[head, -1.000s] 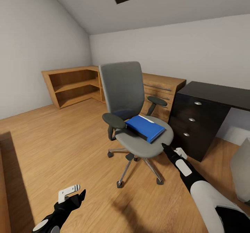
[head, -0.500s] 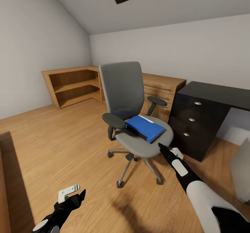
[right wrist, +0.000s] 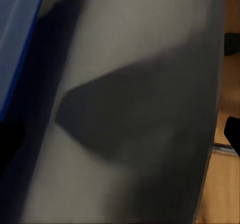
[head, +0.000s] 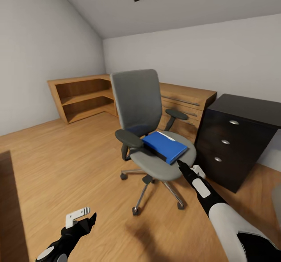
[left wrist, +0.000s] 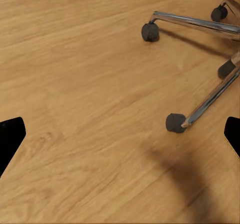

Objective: In the bedroom, organize the workspace by keeping the computer under the desk, ensuring the monitor is on the desk, placing the keyboard on the desk next to the monitor, placing the mouse on the desk next to the keyboard, moving the folder from the swivel chair onto the desk next to the mouse, stacking the notebook on top of the folder with the pen on top of the notebook, and positioning the swivel chair next to the desk.

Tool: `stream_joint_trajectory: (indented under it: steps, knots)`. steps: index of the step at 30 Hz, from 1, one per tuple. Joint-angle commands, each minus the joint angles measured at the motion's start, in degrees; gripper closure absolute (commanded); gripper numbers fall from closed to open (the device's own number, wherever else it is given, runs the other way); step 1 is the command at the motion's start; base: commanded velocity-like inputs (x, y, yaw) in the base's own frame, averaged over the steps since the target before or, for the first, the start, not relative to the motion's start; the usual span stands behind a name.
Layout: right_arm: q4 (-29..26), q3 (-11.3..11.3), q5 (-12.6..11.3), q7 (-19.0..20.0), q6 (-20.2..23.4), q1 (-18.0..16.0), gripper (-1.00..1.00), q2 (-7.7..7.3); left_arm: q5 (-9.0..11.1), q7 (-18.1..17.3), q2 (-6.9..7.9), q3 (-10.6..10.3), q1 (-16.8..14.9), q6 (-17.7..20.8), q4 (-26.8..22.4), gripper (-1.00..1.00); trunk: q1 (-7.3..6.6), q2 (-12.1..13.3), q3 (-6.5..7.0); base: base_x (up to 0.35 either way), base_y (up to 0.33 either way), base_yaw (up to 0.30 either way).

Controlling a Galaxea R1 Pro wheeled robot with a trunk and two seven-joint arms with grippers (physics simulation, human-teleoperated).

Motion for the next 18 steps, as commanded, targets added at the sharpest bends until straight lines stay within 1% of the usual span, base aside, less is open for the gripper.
stream_joint_trajectory:
  steps: [1,18]
  knots:
    - [0.84,-0.26,-0.34,0.21,0.32,0.01,-1.0,0.03,0.61,0.38,0.0,-0.02,-0.01,0.24,-0.1,-1.0,0.04,0.0,-0.05,0.327,0.0,0.002]
    - [0.81,-0.27,-0.34,0.17,0.32,0.01,-1.0,0.01,0.55,0.28,0.0,-0.05,-0.01,0.15,-0.13,-1.0,0.04,0.0,-0.05,0.327,0.0,0.0]
